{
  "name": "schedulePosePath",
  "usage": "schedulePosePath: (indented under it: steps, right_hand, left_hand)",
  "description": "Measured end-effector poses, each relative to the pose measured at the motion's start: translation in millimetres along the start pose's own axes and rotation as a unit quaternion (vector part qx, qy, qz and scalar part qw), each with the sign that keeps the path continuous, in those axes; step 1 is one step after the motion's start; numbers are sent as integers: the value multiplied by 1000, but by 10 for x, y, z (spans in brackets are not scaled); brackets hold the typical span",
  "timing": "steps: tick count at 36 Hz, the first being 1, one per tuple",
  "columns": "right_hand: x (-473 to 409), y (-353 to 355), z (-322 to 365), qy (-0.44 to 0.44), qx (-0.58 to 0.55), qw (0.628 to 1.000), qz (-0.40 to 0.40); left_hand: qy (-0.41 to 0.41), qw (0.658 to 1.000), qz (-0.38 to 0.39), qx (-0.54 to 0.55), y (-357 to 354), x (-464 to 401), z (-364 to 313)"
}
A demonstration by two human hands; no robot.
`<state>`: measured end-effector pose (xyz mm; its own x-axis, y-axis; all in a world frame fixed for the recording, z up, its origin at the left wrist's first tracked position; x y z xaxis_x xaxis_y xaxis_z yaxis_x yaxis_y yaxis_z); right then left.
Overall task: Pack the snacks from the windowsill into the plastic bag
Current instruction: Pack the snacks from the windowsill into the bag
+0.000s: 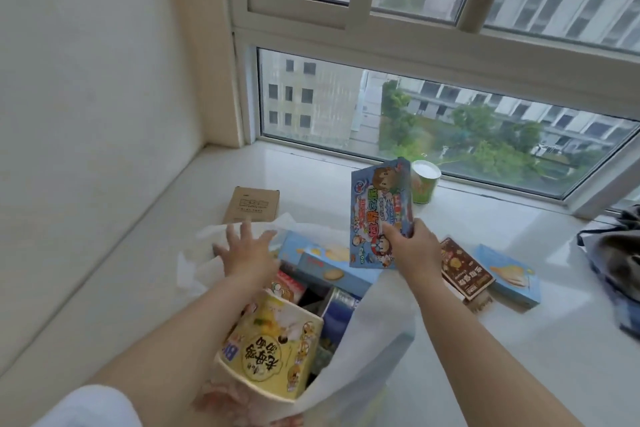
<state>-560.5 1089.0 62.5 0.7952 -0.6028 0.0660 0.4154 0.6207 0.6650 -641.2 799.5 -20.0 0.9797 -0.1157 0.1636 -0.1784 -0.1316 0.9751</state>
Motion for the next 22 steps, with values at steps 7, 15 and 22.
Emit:
schedulePosePath:
  steps: [7,15,22]
  right_hand:
    - [447,-444,798,246,29,969,-3]
    - [910,-1448,920,502,324,779,190]
    - [1056,-1961,1081,545,421,667,284]
  left_hand:
    - [169,979,40,104,-334,186,967]
    - [230,896,48,377,-29,50,1410]
    - [163,921,66,346,58,-53,1307]
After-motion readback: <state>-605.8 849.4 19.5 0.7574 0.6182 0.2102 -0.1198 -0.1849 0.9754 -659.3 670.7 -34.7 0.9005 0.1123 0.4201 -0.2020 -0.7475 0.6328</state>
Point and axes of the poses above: each hand's wrist, its own x-axis away from the middle knuckle, its own y-axis out of the back of the hand, z = x × y, the point moved 10 cm from there along -x, towards the middle knuckle, and after that the axes turned 4 degrees about -y, right-handed, at the moved point
